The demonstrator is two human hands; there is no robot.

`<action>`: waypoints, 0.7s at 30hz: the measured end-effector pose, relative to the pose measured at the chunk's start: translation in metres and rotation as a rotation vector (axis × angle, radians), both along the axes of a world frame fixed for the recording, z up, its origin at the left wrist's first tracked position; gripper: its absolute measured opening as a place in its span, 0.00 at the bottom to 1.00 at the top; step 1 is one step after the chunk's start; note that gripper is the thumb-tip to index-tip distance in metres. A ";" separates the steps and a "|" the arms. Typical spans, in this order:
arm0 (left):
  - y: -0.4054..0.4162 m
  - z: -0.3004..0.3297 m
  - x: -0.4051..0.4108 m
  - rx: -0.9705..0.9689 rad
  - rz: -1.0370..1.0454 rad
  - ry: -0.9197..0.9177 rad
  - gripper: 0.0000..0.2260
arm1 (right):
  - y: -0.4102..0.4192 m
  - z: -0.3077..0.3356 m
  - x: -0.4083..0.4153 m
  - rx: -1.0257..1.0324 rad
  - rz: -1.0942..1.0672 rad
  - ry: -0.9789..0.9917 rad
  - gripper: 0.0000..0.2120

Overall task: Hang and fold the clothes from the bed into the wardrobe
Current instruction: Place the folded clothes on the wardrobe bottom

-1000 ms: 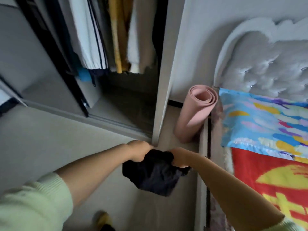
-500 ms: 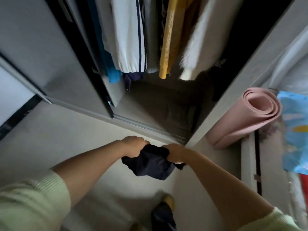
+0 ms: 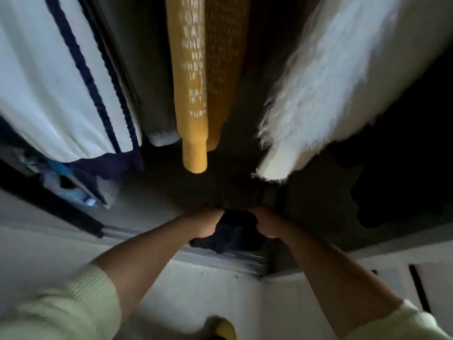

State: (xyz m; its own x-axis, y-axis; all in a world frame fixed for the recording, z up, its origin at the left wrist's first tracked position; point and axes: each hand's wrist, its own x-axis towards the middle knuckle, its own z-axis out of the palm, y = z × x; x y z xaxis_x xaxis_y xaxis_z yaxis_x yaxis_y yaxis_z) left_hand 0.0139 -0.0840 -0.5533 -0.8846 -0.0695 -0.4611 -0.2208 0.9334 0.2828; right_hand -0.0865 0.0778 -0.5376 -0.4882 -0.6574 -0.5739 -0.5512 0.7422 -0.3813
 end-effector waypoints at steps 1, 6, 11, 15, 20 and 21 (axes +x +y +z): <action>-0.006 -0.020 -0.025 0.021 0.047 0.081 0.15 | -0.006 -0.011 -0.023 -0.040 -0.071 0.057 0.21; -0.010 -0.092 -0.111 -0.298 -0.006 0.305 0.30 | -0.016 -0.092 -0.088 -0.053 -0.068 0.582 0.25; 0.011 -0.232 -0.142 -0.267 -0.007 0.162 0.37 | -0.003 -0.206 -0.087 0.190 -0.114 0.551 0.27; 0.008 -0.331 -0.119 -0.115 -0.171 -0.054 0.36 | 0.025 -0.314 -0.079 0.397 -0.154 0.520 0.31; -0.010 -0.335 -0.103 -0.115 -0.206 -0.032 0.34 | 0.030 -0.324 -0.068 0.427 -0.157 0.493 0.38; -0.009 -0.323 -0.101 -0.119 -0.188 -0.039 0.33 | 0.028 -0.315 -0.067 0.450 -0.152 0.477 0.39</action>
State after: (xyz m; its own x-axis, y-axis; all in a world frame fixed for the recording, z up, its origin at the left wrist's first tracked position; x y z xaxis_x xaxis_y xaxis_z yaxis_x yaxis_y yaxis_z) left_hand -0.0872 -0.0933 -0.8763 -0.8689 0.0386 -0.4935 -0.0486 0.9855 0.1627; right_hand -0.1537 0.1054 -0.8527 -0.8245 -0.3081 -0.4747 -0.4591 0.8545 0.2430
